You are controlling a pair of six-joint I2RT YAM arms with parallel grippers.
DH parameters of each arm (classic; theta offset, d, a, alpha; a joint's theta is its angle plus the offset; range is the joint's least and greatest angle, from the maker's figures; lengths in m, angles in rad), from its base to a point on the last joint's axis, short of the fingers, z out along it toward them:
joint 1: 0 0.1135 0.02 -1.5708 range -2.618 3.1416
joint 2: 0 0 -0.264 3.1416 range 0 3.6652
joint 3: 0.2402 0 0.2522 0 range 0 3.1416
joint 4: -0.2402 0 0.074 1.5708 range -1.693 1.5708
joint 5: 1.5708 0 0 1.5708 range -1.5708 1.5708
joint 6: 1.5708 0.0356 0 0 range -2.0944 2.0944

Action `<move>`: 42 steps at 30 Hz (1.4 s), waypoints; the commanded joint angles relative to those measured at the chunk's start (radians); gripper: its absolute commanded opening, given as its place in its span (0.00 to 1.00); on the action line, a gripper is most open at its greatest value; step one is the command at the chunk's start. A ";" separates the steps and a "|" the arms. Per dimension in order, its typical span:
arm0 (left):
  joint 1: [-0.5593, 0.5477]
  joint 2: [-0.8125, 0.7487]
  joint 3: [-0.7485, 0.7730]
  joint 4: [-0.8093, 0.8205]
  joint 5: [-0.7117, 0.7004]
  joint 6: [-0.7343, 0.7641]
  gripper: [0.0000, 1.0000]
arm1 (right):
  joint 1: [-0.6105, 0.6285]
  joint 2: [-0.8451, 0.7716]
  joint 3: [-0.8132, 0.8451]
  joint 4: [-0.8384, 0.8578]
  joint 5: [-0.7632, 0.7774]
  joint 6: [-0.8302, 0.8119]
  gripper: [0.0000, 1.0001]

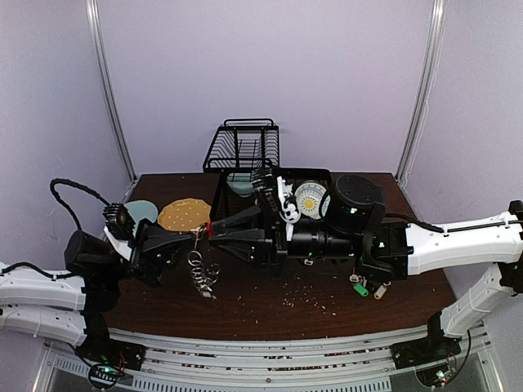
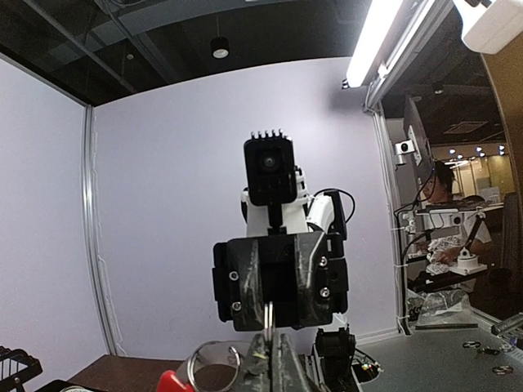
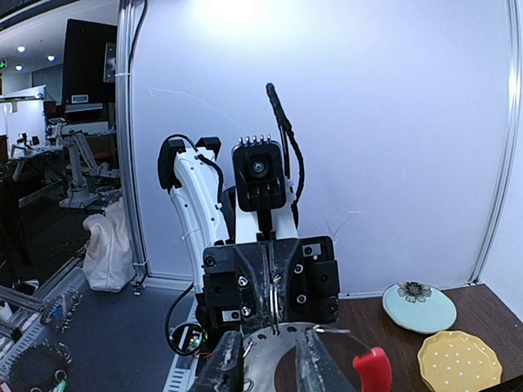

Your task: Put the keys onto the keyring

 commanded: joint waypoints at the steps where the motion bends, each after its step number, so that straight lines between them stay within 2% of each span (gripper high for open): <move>1: -0.013 -0.018 0.036 0.005 -0.017 0.057 0.00 | -0.003 0.012 0.017 0.054 -0.014 -0.005 0.27; 4: -0.018 -0.014 0.033 0.012 -0.022 0.059 0.00 | -0.003 0.033 0.037 0.030 -0.034 -0.006 0.31; 8: -0.022 -0.009 0.035 0.009 -0.029 0.060 0.00 | -0.003 0.051 0.052 0.025 -0.049 -0.001 0.32; 9: -0.023 -0.009 0.037 0.005 -0.030 0.061 0.00 | -0.003 0.054 0.055 0.025 -0.050 0.001 0.29; 12: -0.025 -0.007 0.037 0.002 -0.027 0.062 0.00 | -0.003 0.060 0.063 0.026 -0.052 0.007 0.11; 15: -0.026 -0.003 0.036 -0.003 -0.032 0.063 0.00 | -0.003 0.060 0.062 0.031 -0.063 0.010 0.02; 25: -0.029 -0.008 0.054 -0.078 -0.051 0.089 0.00 | -0.003 0.066 0.076 -0.009 -0.038 0.006 0.09; 27: -0.029 -0.010 0.057 -0.090 -0.057 0.092 0.00 | -0.003 0.064 0.076 -0.012 -0.048 0.003 0.06; 28: -0.029 -0.009 0.056 -0.094 -0.058 0.094 0.00 | -0.003 0.062 0.075 -0.012 -0.054 0.003 0.00; 32: -0.029 -0.014 0.058 -0.117 -0.054 0.096 0.00 | -0.003 0.058 0.084 -0.052 -0.038 -0.011 0.00; 34: -0.029 -0.034 0.072 -0.197 -0.058 0.118 0.00 | -0.003 0.049 0.112 -0.153 -0.002 -0.041 0.00; 35: -0.029 -0.053 0.087 -0.274 -0.063 0.144 0.08 | -0.003 0.039 0.131 -0.230 0.027 -0.064 0.00; 36: -0.029 -0.076 0.105 -0.369 -0.074 0.182 0.24 | -0.003 0.028 0.156 -0.363 0.064 -0.094 0.00; 37: -0.029 -0.105 0.128 -0.480 -0.085 0.226 0.32 | -0.003 0.019 0.188 -0.482 0.101 -0.123 0.00; 39: -0.029 -0.169 0.169 -0.692 -0.112 0.320 0.36 | -0.003 0.009 0.257 -0.713 0.174 -0.168 0.00; 42: -0.029 -0.220 0.216 -0.933 -0.166 0.418 0.35 | 0.007 0.020 0.371 -1.002 0.258 -0.197 0.00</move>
